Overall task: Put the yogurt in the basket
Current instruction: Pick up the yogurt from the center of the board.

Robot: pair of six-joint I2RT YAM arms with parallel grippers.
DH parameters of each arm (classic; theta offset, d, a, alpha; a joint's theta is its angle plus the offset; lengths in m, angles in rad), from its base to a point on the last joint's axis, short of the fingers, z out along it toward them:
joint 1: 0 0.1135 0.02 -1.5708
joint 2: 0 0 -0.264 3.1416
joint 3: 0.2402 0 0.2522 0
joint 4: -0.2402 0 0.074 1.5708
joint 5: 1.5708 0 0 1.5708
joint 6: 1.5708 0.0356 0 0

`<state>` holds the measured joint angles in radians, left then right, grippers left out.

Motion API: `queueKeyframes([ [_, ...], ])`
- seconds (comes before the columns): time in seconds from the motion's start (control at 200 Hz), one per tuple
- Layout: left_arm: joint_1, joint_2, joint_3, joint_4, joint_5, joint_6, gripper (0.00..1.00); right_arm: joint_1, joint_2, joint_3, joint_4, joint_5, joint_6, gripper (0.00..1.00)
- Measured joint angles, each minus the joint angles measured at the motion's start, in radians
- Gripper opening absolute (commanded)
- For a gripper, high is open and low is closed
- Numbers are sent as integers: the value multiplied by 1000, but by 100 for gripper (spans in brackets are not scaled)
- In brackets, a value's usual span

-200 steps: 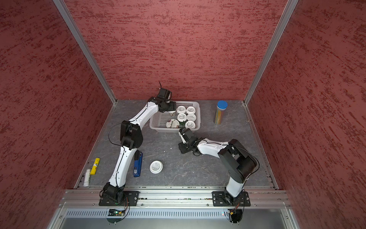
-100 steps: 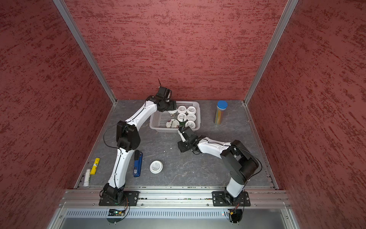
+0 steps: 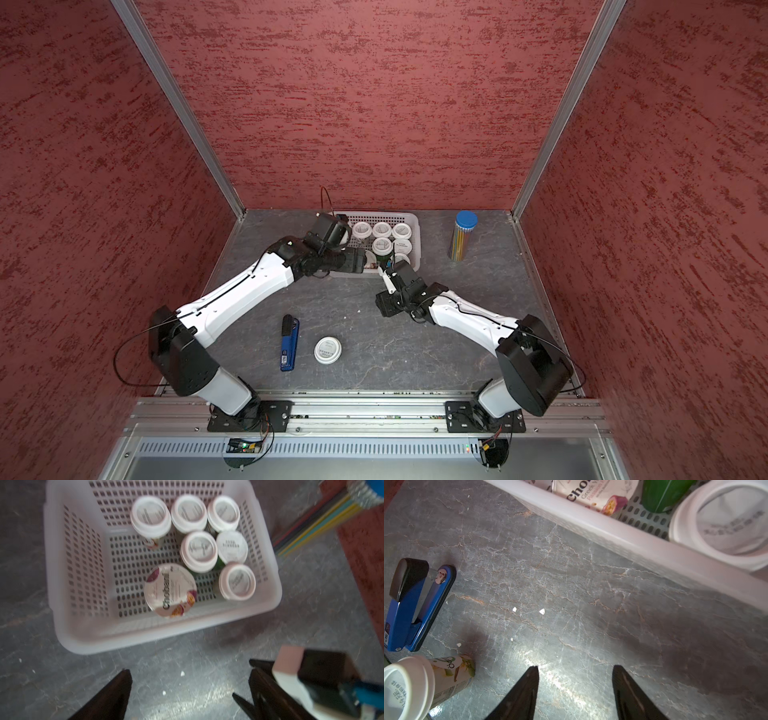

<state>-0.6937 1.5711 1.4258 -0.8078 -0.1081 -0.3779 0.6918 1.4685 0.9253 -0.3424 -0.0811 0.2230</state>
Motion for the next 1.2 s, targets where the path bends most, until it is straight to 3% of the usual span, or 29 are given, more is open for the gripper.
queueKeyframes([
  [0.24, -212, -72, -179, -136, -42, -116, 100, 0, -60, -39, -23, 16, 32, 62],
  [0.516, -315, -140, -271, -249, -57, -311, 100, 5, -49, -39, -21, 17, 31, 62],
  [0.646, -326, -141, -314, -285, -54, -387, 99, 5, -26, -39, -19, 17, 32, 62],
  [0.866, -312, -149, -352, -301, -44, -463, 83, 5, 20, -39, -10, 18, 31, 62],
  [1.202, -287, -171, -379, -317, -26, -524, 83, 5, 42, -39, -10, 18, 27, 62],
])
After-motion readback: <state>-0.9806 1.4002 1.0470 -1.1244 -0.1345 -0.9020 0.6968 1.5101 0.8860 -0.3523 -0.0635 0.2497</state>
